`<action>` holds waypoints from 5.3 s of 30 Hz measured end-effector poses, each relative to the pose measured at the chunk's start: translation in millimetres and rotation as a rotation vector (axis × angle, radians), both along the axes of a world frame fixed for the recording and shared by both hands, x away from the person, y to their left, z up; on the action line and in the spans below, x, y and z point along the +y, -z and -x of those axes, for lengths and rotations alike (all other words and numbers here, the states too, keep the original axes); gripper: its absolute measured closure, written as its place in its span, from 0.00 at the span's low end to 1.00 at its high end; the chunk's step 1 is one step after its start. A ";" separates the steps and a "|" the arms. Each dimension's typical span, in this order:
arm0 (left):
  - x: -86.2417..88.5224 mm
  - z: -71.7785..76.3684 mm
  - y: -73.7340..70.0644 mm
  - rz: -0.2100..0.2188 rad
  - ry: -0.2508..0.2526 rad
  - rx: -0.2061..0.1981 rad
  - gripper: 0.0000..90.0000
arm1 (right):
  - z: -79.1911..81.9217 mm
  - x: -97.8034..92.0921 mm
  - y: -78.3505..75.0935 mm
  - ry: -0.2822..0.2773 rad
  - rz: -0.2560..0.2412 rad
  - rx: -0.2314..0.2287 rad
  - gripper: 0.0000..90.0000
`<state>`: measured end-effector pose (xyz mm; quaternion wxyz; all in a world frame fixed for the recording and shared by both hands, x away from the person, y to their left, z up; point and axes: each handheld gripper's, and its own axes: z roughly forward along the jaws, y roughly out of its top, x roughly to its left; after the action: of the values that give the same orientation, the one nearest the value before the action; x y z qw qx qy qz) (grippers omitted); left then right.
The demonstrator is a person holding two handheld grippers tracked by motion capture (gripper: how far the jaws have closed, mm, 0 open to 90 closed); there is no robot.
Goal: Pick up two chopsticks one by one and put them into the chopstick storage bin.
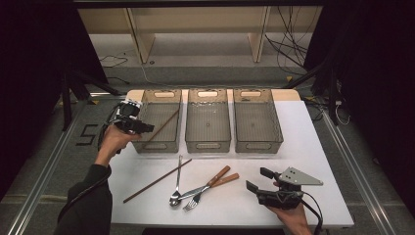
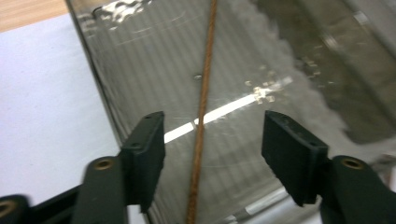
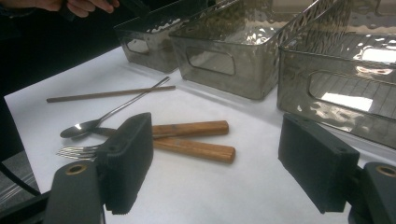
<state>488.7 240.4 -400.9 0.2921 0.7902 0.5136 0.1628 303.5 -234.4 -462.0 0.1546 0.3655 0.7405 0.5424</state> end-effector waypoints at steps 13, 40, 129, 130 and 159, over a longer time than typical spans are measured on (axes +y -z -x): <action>-3.6 61.6 -1.0 0.066 0.066 -0.047 0.26 | 0.4 0.1 -0.2 -0.002 0.003 -0.001 0.30; -26.8 107.2 34.9 -0.171 0.265 0.172 0.31 | 1.1 2.7 0.7 -0.018 0.017 -0.002 0.30; 2.2 64.2 -18.5 0.027 0.212 -0.005 0.94 | 0.8 1.7 0.6 -0.008 0.012 0.003 0.30; 2.0 60.5 -20.3 0.023 0.208 -0.005 0.94 | 0.6 1.6 0.7 -0.009 0.012 0.002 0.30; -10.8 -23.4 -30.6 -0.051 0.136 0.004 0.94 | 0.4 1.0 0.5 -0.012 0.000 0.004 0.30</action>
<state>512.1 229.6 -370.2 0.2815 0.8307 0.4550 0.1541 303.1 -233.5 -462.5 0.1499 0.3622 0.7429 0.5426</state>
